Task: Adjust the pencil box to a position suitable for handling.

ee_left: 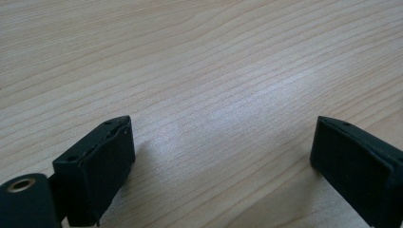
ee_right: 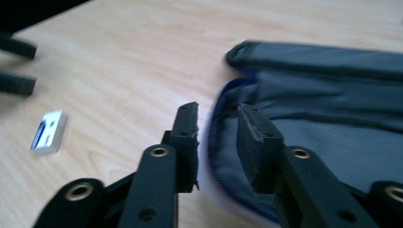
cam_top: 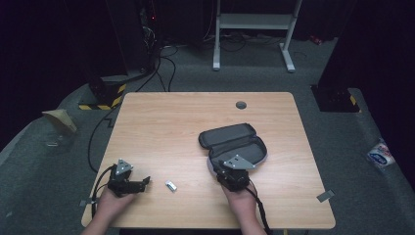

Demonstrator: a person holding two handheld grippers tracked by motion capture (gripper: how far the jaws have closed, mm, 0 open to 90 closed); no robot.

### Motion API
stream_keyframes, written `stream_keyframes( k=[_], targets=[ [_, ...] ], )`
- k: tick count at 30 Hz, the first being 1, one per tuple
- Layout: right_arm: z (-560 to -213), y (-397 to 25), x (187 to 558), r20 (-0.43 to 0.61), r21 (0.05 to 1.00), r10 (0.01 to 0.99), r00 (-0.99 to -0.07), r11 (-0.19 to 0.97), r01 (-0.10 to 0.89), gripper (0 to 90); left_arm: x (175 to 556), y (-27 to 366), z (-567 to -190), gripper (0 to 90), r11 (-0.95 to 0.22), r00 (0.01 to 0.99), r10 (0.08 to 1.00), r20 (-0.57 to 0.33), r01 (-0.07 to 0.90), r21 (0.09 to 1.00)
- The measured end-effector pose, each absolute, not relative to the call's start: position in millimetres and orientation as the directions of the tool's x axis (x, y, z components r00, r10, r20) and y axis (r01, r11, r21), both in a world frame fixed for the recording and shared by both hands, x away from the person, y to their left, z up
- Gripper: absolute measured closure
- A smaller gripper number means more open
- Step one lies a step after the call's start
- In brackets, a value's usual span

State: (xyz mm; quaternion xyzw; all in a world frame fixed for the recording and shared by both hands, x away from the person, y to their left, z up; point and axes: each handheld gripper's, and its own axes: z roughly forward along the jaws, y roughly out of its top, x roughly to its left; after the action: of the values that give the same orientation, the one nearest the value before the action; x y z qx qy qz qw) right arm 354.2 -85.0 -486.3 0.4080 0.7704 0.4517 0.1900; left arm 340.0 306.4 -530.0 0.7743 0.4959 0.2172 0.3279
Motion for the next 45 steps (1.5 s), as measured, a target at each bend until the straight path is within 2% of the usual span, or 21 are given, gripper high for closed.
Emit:
stream_keyframes(
  k=[4, 10, 13, 18, 21, 30, 36, 45],
  targets=[
    [-477, -109, 361, 0.059, 0.859, 0.839, -0.540, 0.233, 0.456, 63.5, 340, 306, -530, 7.7, -0.294, 0.415, 0.910, 0.011, 0.625, 0.723],
    [-471, -159, 381, 0.002, 0.855, 0.916, -0.400, 0.206, 0.476, 60.2, 340, 306, -530, 7.8, -0.292, 0.415, 0.910, 0.008, 0.626, 0.723],
    [-474, -188, 395, 0.001, 0.840, 0.952, -0.307, 0.166, 0.516, 59.8, 340, 306, -530, 7.8, -0.292, 0.415, 0.910, 0.009, 0.626, 0.723],
    [-478, -210, 409, 0.020, 0.826, 0.969, -0.247, 0.123, 0.551, 60.9, 340, 306, -530, 7.9, -0.291, 0.414, 0.910, 0.008, 0.626, 0.724],
    [-481, -213, 415, 0.018, 0.816, 0.970, -0.242, 0.126, 0.565, 63.8, 339, 306, -530, 8.0, -0.290, 0.413, 0.910, 0.008, 0.625, 0.725],
    [-492, -215, 418, 0.047, 0.792, 0.969, -0.244, 0.113, 0.600, 80.7, 338, 306, -530, 11.6, -0.299, 0.431, 0.902, 0.007, 0.614, 0.730],
    [-492, -208, 409, 0.052, 0.800, 0.961, -0.273, 0.123, 0.587, 81.5, 337, 306, -530, 14.1, -0.299, 0.433, 0.901, 0.008, 0.610, 0.734],
    [-492, -183, 394, 0.058, 0.815, 0.942, -0.331, 0.147, 0.561, 77.7, 337, 306, -530, 14.8, -0.295, 0.429, 0.903, 0.006, 0.611, 0.735]
  ],
)
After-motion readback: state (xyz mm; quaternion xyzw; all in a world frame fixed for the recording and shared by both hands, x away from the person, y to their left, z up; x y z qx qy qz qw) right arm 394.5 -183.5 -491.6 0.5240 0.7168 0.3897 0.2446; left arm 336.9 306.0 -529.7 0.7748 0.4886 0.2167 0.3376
